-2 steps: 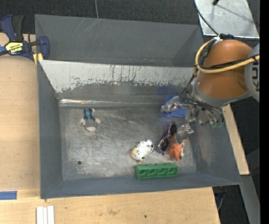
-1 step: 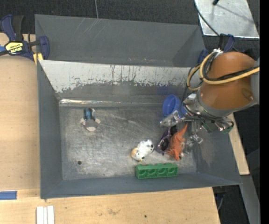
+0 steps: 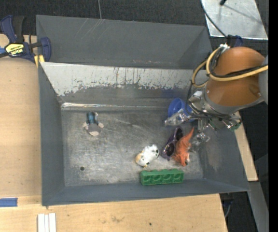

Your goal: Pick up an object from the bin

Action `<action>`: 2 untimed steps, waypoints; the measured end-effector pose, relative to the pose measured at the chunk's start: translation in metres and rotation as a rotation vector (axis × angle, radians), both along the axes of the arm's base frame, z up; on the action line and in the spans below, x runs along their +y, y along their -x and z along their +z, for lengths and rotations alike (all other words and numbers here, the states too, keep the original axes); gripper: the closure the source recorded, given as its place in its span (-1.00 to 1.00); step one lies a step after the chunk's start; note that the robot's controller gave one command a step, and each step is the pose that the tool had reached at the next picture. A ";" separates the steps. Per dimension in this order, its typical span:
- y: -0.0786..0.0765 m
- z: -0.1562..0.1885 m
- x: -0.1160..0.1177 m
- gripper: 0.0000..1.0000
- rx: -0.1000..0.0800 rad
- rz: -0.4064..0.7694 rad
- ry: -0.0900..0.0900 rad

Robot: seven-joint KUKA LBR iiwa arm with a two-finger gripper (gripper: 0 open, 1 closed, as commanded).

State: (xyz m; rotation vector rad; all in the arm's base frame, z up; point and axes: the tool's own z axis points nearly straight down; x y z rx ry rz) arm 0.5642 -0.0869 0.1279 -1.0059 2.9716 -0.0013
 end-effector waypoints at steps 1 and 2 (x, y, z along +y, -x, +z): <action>0.002 -0.030 0.002 -1.00 -0.001 0.226 0.002; -0.006 -0.052 -0.008 1.00 0.006 0.529 0.000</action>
Offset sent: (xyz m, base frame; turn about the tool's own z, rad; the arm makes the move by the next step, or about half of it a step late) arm 0.0041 -0.0096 -0.0579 -0.5316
